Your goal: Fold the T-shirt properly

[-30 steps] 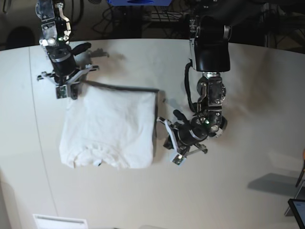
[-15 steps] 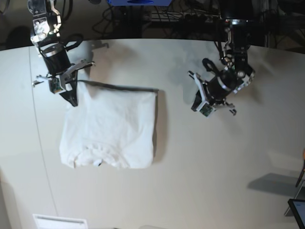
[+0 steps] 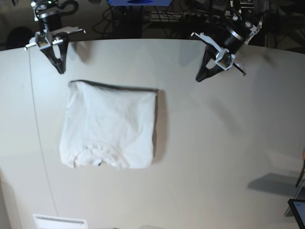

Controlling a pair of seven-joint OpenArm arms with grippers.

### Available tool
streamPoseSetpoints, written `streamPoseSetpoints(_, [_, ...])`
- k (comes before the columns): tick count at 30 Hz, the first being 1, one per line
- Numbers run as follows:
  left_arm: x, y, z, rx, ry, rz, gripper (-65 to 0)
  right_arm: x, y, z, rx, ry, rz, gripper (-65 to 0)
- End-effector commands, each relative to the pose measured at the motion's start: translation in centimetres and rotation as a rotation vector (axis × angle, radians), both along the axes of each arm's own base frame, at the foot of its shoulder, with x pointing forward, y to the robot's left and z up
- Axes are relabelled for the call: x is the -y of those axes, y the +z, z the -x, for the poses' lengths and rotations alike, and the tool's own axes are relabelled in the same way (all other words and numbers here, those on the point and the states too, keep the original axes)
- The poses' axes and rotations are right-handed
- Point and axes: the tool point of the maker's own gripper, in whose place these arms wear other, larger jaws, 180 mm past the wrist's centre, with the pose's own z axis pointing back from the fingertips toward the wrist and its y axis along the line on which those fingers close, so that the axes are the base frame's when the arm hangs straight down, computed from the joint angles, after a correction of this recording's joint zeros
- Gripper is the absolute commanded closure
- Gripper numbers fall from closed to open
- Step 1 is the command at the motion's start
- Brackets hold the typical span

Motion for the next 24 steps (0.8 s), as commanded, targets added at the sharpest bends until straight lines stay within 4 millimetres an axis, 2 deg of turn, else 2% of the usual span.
streamPoseSetpoints(1, [0.3,1.4,0.4,0.039,-0.010,0.035,0.0,0.7,1.2,0.6,0.042,-0.015,-0.001,-1.0])
streamPoseSetpoints(7, [0.5,0.4,3.5,-0.023,-0.015,0.055,0.0,1.7,1.7,5.0,0.028,-0.041,0.000,-1.0])
streamPoseSetpoints(11, [0.5,-0.6,5.3,-0.083,-0.023,0.053,0.0,2.4,1.0,7.4,-0.042,-0.059,0.020,-1.0])
streamPoseSetpoints(15, [0.2,-2.1,7.5,-0.162,-0.024,0.047,0.0,2.7,-1.2,10.1,-0.144,-0.071,0.020,-1.0])
streamPoseSetpoints(20, [-0.2,-4.7,11.2,-0.297,-0.025,0.049,0.0,3.8,-4.7,13.7,-0.280,-0.112,0.028,-1.0])
streamPoseSetpoints(22, [0.6,-5.9,13.1,-0.364,-0.067,0.063,0.0,3.1,-6.0,16.0,-0.354,-0.099,0.013,-1.0])
streamPoseSetpoints(24, [1.4,-7.5,15.2,-0.442,-0.104,0.079,0.0,1.6,-7.4,17.9,-0.422,-0.071,-0.020,-1.0])
